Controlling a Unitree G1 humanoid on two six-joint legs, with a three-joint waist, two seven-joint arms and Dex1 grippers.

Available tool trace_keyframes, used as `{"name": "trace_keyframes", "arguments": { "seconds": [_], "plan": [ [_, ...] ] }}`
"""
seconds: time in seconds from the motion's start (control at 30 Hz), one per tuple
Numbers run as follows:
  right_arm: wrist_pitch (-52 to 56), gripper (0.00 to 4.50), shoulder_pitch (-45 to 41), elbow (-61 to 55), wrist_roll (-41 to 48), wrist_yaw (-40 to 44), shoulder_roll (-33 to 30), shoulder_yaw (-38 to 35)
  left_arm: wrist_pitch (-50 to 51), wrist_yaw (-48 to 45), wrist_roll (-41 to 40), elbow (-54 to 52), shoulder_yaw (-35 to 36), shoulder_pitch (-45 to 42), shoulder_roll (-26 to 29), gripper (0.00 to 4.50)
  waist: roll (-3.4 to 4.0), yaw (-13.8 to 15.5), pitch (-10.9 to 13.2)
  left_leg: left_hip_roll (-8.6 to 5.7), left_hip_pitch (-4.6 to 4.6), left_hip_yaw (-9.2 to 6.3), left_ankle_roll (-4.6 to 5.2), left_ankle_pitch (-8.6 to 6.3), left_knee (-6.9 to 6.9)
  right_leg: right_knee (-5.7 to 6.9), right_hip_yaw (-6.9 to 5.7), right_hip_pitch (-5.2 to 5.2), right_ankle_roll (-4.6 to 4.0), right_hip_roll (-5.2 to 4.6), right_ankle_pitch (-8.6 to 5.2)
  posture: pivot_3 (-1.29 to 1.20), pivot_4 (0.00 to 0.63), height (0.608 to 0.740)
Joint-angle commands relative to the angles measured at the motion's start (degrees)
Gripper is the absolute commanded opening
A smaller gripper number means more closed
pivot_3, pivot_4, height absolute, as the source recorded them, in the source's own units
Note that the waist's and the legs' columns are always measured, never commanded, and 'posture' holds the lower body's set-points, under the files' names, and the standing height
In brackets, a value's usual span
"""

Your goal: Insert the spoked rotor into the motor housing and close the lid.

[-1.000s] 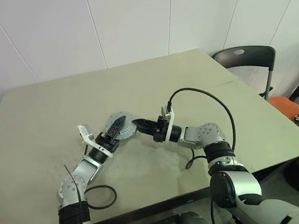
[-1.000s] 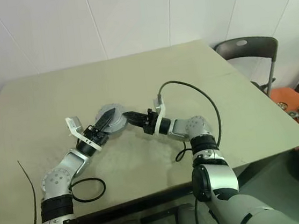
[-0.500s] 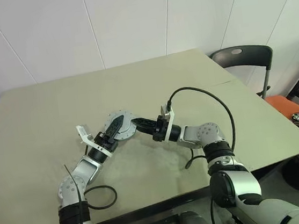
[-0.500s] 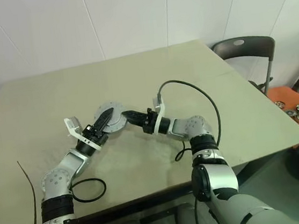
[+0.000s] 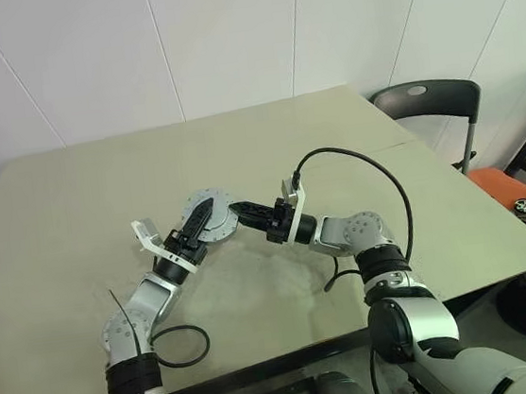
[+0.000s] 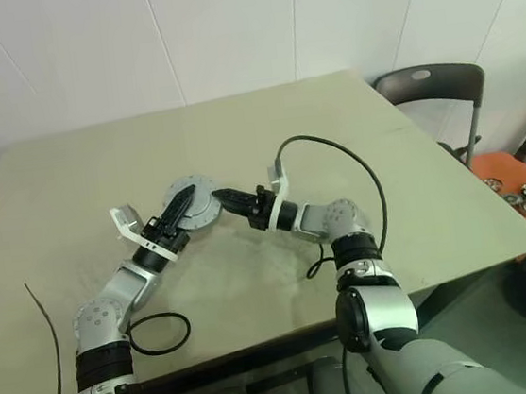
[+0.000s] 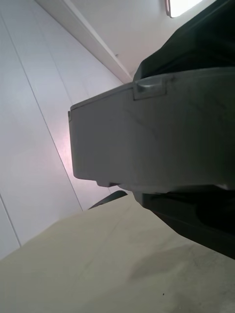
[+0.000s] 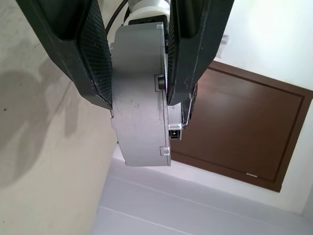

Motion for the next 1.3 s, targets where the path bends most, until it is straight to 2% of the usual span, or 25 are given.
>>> {"name": "trace_keyframes", "arguments": {
  "seconds": [0.03, 0.23, 0.33, 0.47, 0.93, 1.3],
  "plan": [
    [-2.6, 1.46, 0.3, -0.9, -2.9, -1.3, -1.3, 1.8, -0.6, -1.7, -1.7, -5.2, -0.6, -2.7, 0.3, 2.23, 0.00, 0.0, 0.0, 0.00, 0.00, 0.01, 0.00, 0.00, 0.00, 0.00, 0.00, 0.00, 0.00, 0.00, 0.00, 0.00, 0.000, 0.740],
    [-3.6, 1.46, 0.4, -0.6, -2.8, -1.1, -1.3, 2.5, -0.4, -1.4, -1.3, -4.9, -1.0, -2.9, 0.4, 2.23, 0.00, 0.0, 0.0, 0.00, 0.00, 0.00, 0.00, 0.00, 0.00, 0.00, 0.00, 0.00, 0.00, 0.00, 0.00, 0.00, 0.000, 0.740],
    [-4.3, 2.21, 0.8, -1.4, -2.7, -0.2, -1.4, 3.1, -0.4, -1.4, -1.3, -4.8, -0.9, -2.9, 0.4, 2.23, 0.00, 0.0, 0.0, -0.01, 0.00, 0.00, 0.00, 0.00, 0.01, 0.00, 0.00, 0.00, 0.00, 0.00, 0.00, 0.00, 0.000, 0.740],
    [-2.1, 3.57, -0.2, 0.7, -2.3, -1.3, -1.5, 2.1, -0.5, -1.3, -1.0, -4.6, -0.9, -3.1, 0.4, 2.23, 0.00, 0.0, 0.0, -0.01, -0.01, 0.01, 0.00, 0.00, 0.01, -0.01, 0.01, 0.00, 0.00, -0.01, 0.00, 0.00, 0.000, 0.740],
    [-1.6, 3.57, -3.3, 1.1, 0.9, 0.7, -5.6, -3.6, -1.9, -2.1, 0.0, -3.5, 0.0, -3.9, 1.3, 2.23, 0.00, 0.1, 0.0, -0.03, -0.04, 0.01, 0.00, 0.00, 0.04, -0.02, 0.01, 0.01, 0.00, -0.02, 0.00, 0.00, 0.000, 0.740],
    [-2.2, 3.57, -3.4, -3.1, 1.0, 1.4, -10.5, -4.3, -3.6, -2.2, 0.5, -4.1, 1.4, -3.5, 2.4, 2.23, 0.00, 0.1, 0.0, -0.04, -0.04, 0.01, 0.00, 0.00, 0.07, -0.01, 0.01, 0.01, 0.00, -0.01, 0.00, 0.00, 0.000, 0.740]
  ]
}}
